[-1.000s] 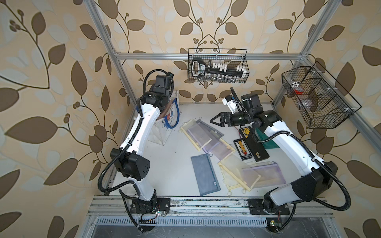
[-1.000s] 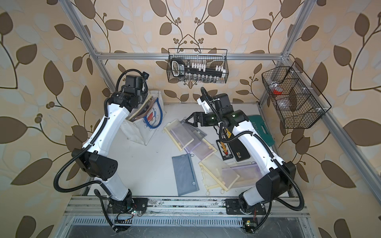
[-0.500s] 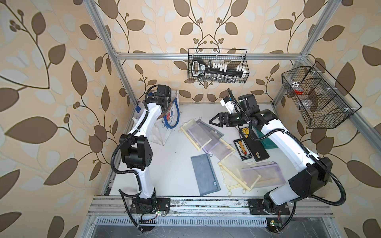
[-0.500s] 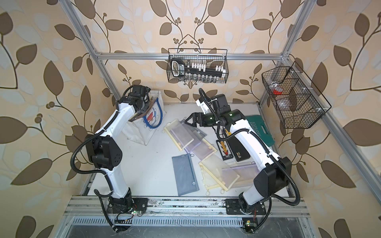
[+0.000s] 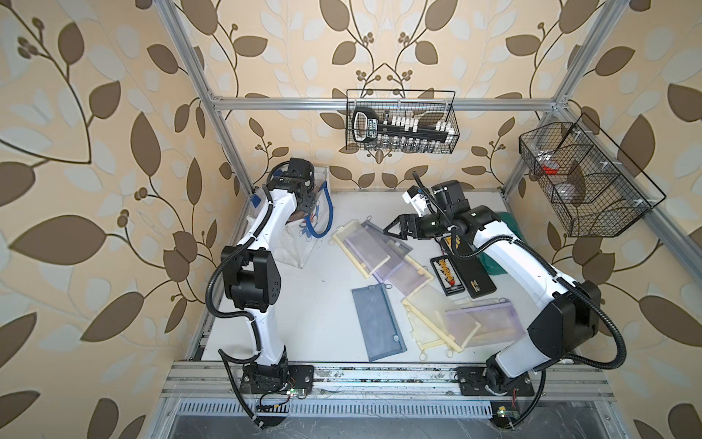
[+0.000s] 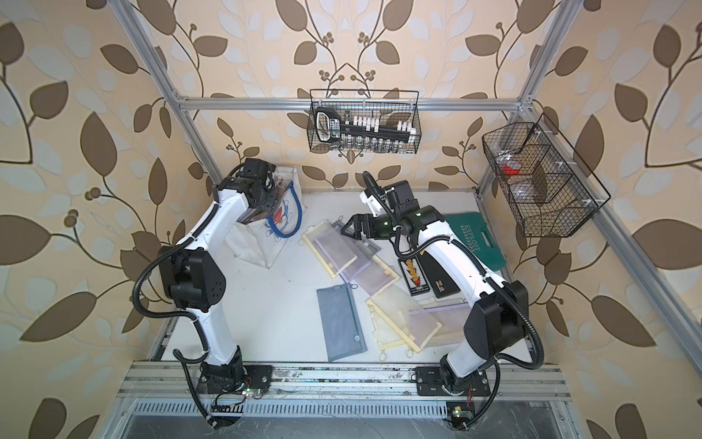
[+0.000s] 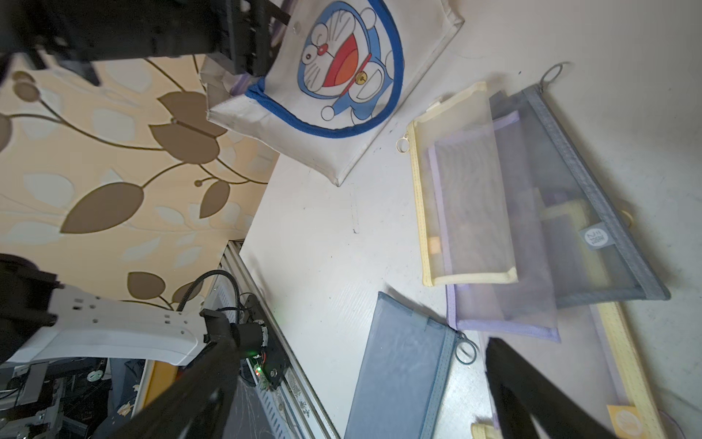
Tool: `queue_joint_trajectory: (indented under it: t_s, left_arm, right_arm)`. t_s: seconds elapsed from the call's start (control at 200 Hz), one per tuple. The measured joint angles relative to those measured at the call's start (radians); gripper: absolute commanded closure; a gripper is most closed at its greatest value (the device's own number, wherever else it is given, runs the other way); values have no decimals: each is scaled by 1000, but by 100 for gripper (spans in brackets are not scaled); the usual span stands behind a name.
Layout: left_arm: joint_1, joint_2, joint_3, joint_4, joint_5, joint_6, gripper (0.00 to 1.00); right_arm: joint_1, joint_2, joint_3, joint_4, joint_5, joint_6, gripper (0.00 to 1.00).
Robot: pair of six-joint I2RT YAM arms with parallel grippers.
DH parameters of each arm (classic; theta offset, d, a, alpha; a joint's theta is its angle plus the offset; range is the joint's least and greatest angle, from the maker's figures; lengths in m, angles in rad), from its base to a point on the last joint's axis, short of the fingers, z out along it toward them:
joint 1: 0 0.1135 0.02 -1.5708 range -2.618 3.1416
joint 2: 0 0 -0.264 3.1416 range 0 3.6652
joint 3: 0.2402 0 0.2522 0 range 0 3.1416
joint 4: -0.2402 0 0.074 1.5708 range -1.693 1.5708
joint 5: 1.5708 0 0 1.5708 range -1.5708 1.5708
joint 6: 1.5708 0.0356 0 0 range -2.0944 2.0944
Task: Put the pencil pouch into the canvas bag
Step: Place the pencil pouch in the canvas bag, then pick up the pencil pouch.
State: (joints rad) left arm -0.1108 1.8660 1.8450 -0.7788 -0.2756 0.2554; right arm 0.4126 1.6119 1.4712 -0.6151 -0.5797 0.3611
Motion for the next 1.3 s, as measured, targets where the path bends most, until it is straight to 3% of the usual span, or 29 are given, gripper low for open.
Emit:
queue_joint_trajectory:
  t_s: [0.29,0.42,0.57,0.705,0.815,1.045,1.305]
  left_arm:
    - [-85,-383,-160,-47,137,-161,13]
    - [-184,-535,-304,-44,236,-285,15]
    - [-270,-612,-536,34,389,-483,17]
    - [-285,-595,-749,148,485,-679,22]
    - [-290,-552,-839,236,537,-794,22]
    - [-290,-375,-862,425,591,-921,21]
    - [-290,-162,-862,510,590,-996,24]
  right_arm:
    - [3,185,12,51,31,-19,3]
    - [5,295,59,63,45,-31,8]
    - [5,412,139,70,60,-38,13]
    - [5,501,215,74,69,-42,18]
    - [5,545,246,80,72,-41,20]
    - [6,597,249,92,73,-34,29]
    - [23,602,243,130,60,-21,41]
